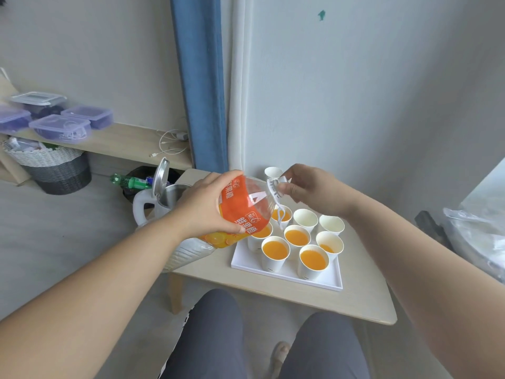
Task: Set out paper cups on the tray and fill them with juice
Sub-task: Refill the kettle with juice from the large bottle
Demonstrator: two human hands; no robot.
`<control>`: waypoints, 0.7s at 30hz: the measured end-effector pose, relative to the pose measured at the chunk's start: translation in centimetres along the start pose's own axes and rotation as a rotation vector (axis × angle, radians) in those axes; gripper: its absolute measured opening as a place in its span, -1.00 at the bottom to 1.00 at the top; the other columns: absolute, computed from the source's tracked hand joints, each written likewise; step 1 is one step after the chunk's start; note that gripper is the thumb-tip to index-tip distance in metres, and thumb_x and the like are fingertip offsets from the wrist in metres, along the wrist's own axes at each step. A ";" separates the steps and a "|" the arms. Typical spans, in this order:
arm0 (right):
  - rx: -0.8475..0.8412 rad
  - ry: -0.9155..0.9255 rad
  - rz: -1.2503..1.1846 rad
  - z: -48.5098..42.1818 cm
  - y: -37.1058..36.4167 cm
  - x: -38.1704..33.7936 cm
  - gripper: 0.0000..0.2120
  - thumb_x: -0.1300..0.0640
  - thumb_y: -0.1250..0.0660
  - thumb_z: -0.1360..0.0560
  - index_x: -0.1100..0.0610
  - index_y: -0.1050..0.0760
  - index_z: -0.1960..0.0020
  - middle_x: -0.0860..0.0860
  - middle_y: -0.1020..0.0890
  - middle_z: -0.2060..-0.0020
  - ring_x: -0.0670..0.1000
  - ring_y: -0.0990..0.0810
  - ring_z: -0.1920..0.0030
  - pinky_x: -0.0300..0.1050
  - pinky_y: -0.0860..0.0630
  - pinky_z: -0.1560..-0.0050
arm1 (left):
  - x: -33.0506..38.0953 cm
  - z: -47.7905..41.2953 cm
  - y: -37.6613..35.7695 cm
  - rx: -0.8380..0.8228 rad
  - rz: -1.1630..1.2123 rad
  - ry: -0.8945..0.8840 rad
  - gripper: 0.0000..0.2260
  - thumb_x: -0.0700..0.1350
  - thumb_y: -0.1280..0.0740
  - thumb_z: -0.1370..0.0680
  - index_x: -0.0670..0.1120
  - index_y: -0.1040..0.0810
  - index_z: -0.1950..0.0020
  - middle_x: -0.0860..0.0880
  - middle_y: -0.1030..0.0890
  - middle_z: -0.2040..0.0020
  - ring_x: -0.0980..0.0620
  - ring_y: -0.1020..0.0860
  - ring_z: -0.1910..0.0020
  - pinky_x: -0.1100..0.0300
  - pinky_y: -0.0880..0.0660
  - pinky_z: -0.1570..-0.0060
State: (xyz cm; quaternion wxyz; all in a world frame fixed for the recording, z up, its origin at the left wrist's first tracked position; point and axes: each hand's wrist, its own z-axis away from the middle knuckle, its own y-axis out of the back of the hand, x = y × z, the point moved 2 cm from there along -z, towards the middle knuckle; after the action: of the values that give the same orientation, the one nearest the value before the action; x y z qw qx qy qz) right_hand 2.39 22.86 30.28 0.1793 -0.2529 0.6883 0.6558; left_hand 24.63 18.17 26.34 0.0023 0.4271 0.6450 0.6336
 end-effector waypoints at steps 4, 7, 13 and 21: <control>0.068 -0.006 0.025 -0.2 -1.2 -0.6 -0.75 -0.08 -0.17 -0.61 0.10 -0.41 -0.09 -0.05 -0.56 0.32 -0.10 -0.49 0.31 -0.39 -0.36 0.30 | -0.7 0.1 -0.6 -0.034 0.169 0.053 -0.03 0.14 -0.60 -0.10 0.26 -0.20 -0.43 0.16 -0.35 -0.32 0.09 -0.38 -0.32 0.01 -0.39 -0.30; 0.100 0.183 0.021 0.5 -1.1 -1.3 -0.70 0.01 -0.17 -0.62 0.17 -0.38 -0.25 -0.04 -0.51 0.28 0.07 -0.51 0.18 -0.12 -0.40 0.09 | -0.7 0.2 -0.5 -0.252 0.585 0.040 -0.18 -0.10 -0.63 -0.17 0.25 -0.34 -0.31 0.13 -0.50 -0.25 0.14 -0.51 -0.23 0.18 -0.53 -0.12; 0.009 0.296 -0.155 1.9 -0.3 -1.5 -0.92 0.04 -0.23 -0.59 -0.05 -0.34 -0.06 0.19 -0.59 0.13 0.22 -0.52 0.10 0.08 -0.46 0.02 | -0.9 0.7 -0.3 -0.483 0.857 0.003 -0.18 0.01 -0.67 -0.04 0.26 -0.42 -0.24 0.12 -0.61 -0.15 0.12 -0.58 -0.15 0.22 -0.55 0.01; 0.245 -0.260 -0.046 1.5 -3.3 1.2 -0.57 -0.19 -0.12 -0.58 0.18 -0.41 0.16 0.07 -0.54 0.27 0.12 -0.50 0.16 -0.06 -0.33 0.19 | 1.5 0.3 -2.3 0.119 -0.250 -0.020 -0.06 0.14 -0.56 -0.20 0.24 -0.16 -0.48 0.09 -0.32 -0.38 -0.02 -0.31 -0.35 0.06 -0.26 -0.29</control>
State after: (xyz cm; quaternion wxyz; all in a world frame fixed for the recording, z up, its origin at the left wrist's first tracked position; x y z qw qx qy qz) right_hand 3.24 24.20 26.78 0.3112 -0.1580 0.7280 0.5901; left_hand 22.61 19.65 25.24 0.0622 0.3490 0.7296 0.5849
